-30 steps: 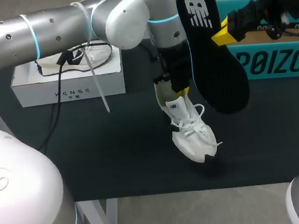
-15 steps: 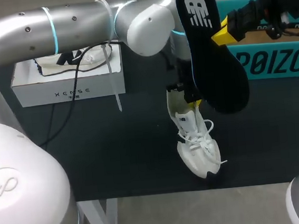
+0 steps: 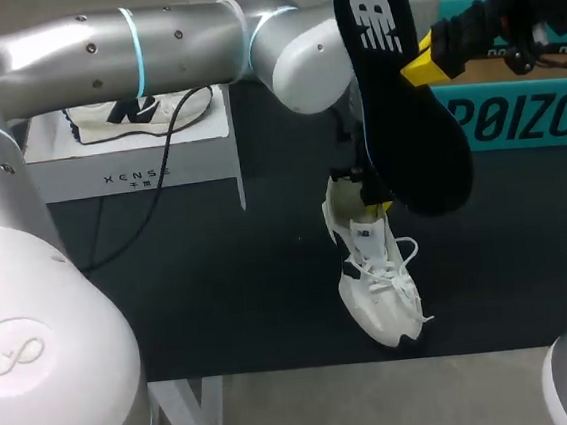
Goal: Take the shoe out of the shoebox, open the shoe tongue, remove and reinsert the insole, then place the shoe into the shoebox
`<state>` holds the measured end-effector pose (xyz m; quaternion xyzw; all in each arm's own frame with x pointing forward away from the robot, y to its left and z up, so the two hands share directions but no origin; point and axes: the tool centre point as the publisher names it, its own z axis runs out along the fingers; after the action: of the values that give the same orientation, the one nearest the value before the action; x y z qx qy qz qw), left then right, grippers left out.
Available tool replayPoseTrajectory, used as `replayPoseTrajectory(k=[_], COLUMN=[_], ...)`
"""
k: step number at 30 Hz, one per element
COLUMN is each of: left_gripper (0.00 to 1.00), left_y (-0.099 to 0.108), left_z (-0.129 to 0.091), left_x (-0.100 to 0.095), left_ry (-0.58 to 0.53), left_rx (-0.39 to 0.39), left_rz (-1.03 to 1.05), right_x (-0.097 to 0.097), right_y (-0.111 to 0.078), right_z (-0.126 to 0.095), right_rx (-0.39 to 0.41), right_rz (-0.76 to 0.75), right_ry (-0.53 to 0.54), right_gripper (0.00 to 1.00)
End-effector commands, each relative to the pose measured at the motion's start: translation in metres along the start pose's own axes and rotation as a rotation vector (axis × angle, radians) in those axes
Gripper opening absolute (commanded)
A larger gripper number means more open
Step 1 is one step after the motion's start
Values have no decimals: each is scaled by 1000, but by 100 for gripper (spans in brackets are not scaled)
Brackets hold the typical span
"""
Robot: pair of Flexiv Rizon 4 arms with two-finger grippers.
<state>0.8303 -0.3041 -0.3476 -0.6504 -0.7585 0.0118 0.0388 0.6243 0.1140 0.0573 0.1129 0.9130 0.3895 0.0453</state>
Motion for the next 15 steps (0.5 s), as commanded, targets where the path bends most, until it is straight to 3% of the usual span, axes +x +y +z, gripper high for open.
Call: replayPoseTrajectory(k=[1,15], left_gripper=[0,0], left_y=[-8,-17], left_z=[4,21], left_x=[-4,-3], left_ry=[13,16], left_rx=[-1,-21], left_rz=[26,83], right_x=[-2,-2], right_y=[1,1], right_z=[1,1], right_rx=[3,3], right_rz=[0,0], right_ry=[2,2], right_gripper=[0,0])
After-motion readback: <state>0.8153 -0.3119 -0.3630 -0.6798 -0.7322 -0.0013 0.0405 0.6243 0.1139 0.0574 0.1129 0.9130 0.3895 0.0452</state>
